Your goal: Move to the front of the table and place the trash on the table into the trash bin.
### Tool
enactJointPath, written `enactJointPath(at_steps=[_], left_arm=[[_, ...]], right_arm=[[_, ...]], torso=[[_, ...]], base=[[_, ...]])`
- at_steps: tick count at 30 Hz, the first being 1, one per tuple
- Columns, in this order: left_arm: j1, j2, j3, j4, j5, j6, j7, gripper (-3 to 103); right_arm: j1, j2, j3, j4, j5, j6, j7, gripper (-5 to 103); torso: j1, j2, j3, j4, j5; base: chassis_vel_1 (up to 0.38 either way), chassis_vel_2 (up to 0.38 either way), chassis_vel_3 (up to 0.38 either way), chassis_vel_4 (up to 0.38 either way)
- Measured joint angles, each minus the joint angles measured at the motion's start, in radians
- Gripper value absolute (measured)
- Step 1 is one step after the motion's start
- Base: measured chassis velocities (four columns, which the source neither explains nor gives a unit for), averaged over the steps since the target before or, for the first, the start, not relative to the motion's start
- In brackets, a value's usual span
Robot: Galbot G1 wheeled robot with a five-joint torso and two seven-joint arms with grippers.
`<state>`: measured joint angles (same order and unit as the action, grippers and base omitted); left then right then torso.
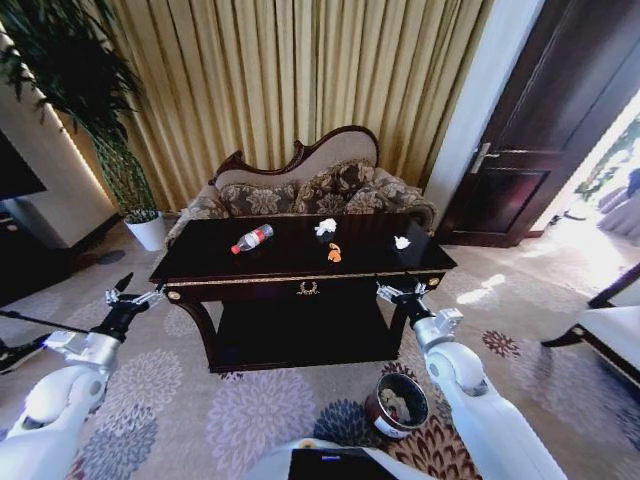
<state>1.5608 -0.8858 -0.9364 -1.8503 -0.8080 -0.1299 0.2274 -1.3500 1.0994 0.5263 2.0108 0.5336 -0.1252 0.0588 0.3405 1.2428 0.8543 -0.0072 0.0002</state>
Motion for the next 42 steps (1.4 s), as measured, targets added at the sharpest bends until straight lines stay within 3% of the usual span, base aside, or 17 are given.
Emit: enactJointPath(at_steps=[13,42], left_arm=[[0.004,-0.002,0.002,0.010,0.006,-0.032,0.001,100],[0.006,-0.002,0.001,-0.002,0.012,-0.033,0.005,100]], right_arm=[[0.004,0.006,-0.010,0.002,0.000,0.002,-0.014,100],[-0.002,0.016,0.000,0.004,-0.003,0.002,-0.032,100]], torso=[[0.000,0.000,0.000,0.0002,0.0000],[0.000,0.000,0.000,0.0001,0.0000]], base=[[0.000,0.000,0.000,0.000],[-0.038,0.039,0.049,-0.035]])
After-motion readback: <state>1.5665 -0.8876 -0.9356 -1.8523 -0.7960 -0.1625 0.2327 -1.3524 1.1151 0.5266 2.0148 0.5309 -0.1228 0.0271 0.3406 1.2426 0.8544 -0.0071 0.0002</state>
